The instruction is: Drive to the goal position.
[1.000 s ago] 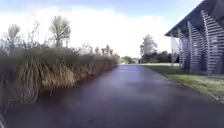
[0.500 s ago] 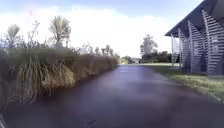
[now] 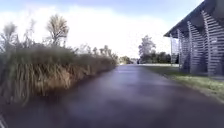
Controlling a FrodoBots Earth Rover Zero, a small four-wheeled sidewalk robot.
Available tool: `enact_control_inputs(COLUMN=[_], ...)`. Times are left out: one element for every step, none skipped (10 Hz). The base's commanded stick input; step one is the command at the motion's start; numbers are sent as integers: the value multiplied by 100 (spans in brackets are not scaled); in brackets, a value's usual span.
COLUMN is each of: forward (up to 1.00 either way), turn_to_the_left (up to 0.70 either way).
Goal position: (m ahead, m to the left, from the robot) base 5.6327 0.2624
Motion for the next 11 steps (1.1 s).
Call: enact_control_inputs(forward=[100, 100, 100, 100, 100, 100, 100, 100, 100, 100, 100], turn_to_the_left=[-40, -40, -40, -40, -40, -38, 0, 0, 0, 0, 0])
